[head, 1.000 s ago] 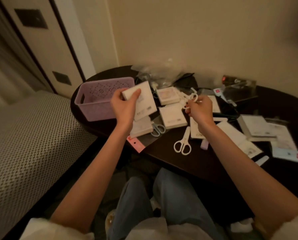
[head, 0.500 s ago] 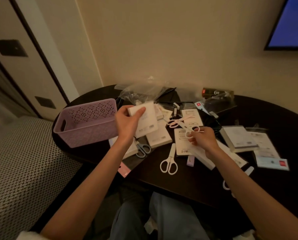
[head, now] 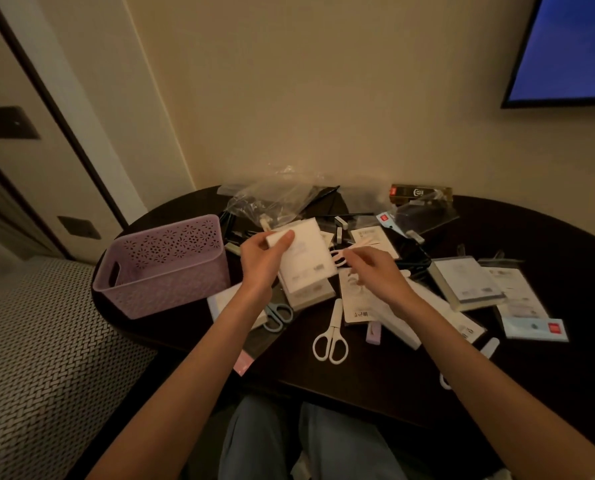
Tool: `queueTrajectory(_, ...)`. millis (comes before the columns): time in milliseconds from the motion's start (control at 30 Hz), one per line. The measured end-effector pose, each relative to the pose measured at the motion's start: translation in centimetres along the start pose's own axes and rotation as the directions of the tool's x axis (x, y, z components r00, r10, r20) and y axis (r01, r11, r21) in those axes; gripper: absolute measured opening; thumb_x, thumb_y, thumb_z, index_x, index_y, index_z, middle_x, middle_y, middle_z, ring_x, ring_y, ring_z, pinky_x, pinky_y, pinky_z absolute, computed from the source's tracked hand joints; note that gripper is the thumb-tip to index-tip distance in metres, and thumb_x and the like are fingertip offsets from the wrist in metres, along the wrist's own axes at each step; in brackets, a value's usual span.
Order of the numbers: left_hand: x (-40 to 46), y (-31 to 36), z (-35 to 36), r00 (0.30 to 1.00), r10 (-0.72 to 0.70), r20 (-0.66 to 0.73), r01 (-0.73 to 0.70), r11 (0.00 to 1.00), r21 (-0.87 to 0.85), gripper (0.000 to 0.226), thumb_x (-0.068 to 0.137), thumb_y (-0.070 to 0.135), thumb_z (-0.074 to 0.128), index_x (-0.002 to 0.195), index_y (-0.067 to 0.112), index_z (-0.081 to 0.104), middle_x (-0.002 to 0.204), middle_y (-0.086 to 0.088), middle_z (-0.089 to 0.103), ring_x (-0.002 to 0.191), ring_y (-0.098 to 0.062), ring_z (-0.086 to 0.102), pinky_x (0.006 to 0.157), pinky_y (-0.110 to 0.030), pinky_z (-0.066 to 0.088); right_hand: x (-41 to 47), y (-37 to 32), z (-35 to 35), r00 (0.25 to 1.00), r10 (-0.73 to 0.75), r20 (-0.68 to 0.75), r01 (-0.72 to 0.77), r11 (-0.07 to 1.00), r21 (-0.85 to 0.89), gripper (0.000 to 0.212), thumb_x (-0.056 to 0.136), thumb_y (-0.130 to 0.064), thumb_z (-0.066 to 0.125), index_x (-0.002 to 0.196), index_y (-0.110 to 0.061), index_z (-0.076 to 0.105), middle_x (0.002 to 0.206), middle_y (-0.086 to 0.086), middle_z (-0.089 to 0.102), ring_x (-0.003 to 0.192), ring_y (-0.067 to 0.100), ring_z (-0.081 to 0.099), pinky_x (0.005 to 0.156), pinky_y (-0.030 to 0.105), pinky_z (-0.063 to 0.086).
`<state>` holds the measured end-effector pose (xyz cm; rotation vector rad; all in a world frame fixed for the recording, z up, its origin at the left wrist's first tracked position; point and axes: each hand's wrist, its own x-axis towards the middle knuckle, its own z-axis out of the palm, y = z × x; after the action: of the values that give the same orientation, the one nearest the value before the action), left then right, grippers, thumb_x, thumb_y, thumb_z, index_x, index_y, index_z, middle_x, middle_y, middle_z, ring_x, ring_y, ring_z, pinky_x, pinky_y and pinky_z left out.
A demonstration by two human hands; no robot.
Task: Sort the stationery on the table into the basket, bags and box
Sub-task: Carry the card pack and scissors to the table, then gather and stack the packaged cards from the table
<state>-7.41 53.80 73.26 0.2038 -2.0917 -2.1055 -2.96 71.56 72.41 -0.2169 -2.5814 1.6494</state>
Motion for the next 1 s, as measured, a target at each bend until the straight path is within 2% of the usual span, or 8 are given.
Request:
queueTrajectory(100, 0.1, 0.2, 0.6, 0.995, -0.085, 0.046, 0.087, 0.995, -0.056, 0.027, 0.088, 0.016, 0.069, 0.111, 0.004, 0.063, 0.110, -0.011, 0.068, 0.098, -0.022, 0.067, 0.080, -0.033, 0.057, -0.1, -1.2, 0.4, 0.986, -0.019, 0.164, -0.011, 0.983, 0.182, 0.034, 0.096, -0.036, 0.052, 0.121, -0.014, 0.059, 0.099, -0.011, 0.061, 0.091, 0.003, 0.058, 0.071, 0.016, 0.047)
queueTrajectory(233, 1.0, 0.1, 1.1, 0.993, -0.086, 0.086, 0.087, 0.996, -0.016, 0.029, 0.087, 0.018, 0.070, 0.111, 0.002, 0.063, 0.106, -0.011, 0.069, 0.093, -0.020, 0.068, 0.073, -0.029, 0.058, 0.8, -1.5, 1.2, 0.977, -0.007, 0.215, -0.057, 0.955, 0.289, 0.018, 0.093, -0.024, 0.060, 0.110, -0.018, 0.059, 0.099, -0.004, 0.066, 0.087, 0.005, 0.063, 0.069, 0.019, 0.055)
queueTrajectory(367, 3.8, 0.5, 1.8, 0.994, -0.046, 0.104, 0.033, 0.992, 0.123, 0.030, 0.090, 0.028, 0.067, 0.107, 0.004, 0.067, 0.097, -0.008, 0.070, 0.088, -0.018, 0.068, 0.072, -0.030, 0.058, 2.1, -1.0, 0.7, 0.991, 0.049, 0.123, -0.094, 0.913, 0.396, 0.022, 0.092, -0.016, 0.060, 0.113, -0.006, 0.060, 0.105, 0.006, 0.067, 0.089, 0.011, 0.064, 0.061, 0.018, 0.054)
queueTrajectory(533, 9.6, -0.6, 1.8, 0.995, 0.042, -0.089, 0.003, 0.889, 0.459, 0.043, 0.084, 0.044, 0.069, 0.101, 0.005, 0.063, 0.097, -0.005, 0.066, 0.089, -0.020, 0.062, 0.082, -0.039, 0.054, 4.1, 0.2, -0.9, 0.969, 0.239, -0.058, -0.168, 0.814, 0.557, 0.031, 0.094, -0.017, 0.058, 0.119, 0.001, 0.058, 0.109, 0.009, 0.065, 0.091, 0.015, 0.062, 0.065, 0.022, 0.052)
queueTrajectory(600, 11.1, -1.5, 2.2, 0.992, -0.028, -0.122, 0.086, 0.865, 0.495, 0.052, 0.080, 0.049, 0.071, 0.101, 0.003, 0.064, 0.103, -0.017, 0.066, 0.090, -0.029, 0.063, 0.079, -0.044, 0.056, 4.8, 0.7, -1.6, 0.953, 0.289, -0.094, -0.177, 0.779, 0.602, 0.033, 0.094, -0.016, 0.058, 0.122, 0.001, 0.056, 0.110, 0.010, 0.063, 0.094, 0.017, 0.061, 0.065, 0.023, 0.051)
queueTrajectory(733, 11.7, -1.9, 3.9, 0.984, -0.027, -0.175, 0.127, 0.796, 0.592, 0.066, 0.085, 0.045, 0.068, 0.130, 0.004, 0.044, 0.134, -0.020, 0.044, 0.110, -0.038, 0.054, 0.081, -0.040, 0.044, 5.5, 1.2, -2.5, 0.941, 0.317, -0.116, -0.176, 0.753, 0.634, 0.031, 0.094, -0.015, 0.058, 0.121, -0.002, 0.056, 0.114, 0.012, 0.063, 0.097, 0.018, 0.060, 0.067, 0.023, 0.050)
queueTrajectory(900, 12.9, -2.4, 4.2, 0.981, 0.060, -0.186, 0.069, 0.781, 0.621, 0.032, 0.095, 0.033, 0.058, 0.095, 0.001, 0.064, 0.107, -0.018, 0.065, 0.097, -0.034, 0.062, 0.080, -0.041, 0.049, 5.5, 1.3, -3.2, 0.933, 0.336, -0.129, -0.172, 0.732, 0.659, 0.031, 0.093, -0.014, 0.058, 0.123, -0.004, 0.053, 0.113, 0.011, 0.061, 0.099, 0.019, 0.060, 0.067, 0.023, 0.051)
queueTrajectory(1000, 13.1, -2.1, 3.8, 0.971, 0.093, -0.219, 0.043, 0.837, 0.546, 0.022, 0.097, 0.024, 0.055, 0.099, 0.003, 0.061, 0.103, -0.015, 0.066, 0.099, -0.030, 0.061, 0.080, -0.037, 0.044, 5.1, 1.4, -3.5, 0.927, 0.335, -0.166, -0.144, 0.730, 0.668, 0.029, 0.094, -0.012, 0.058, 0.121, -0.007, 0.052, 0.117, 0.012, 0.060, 0.101, 0.020, 0.058, 0.073, 0.026, 0.052)
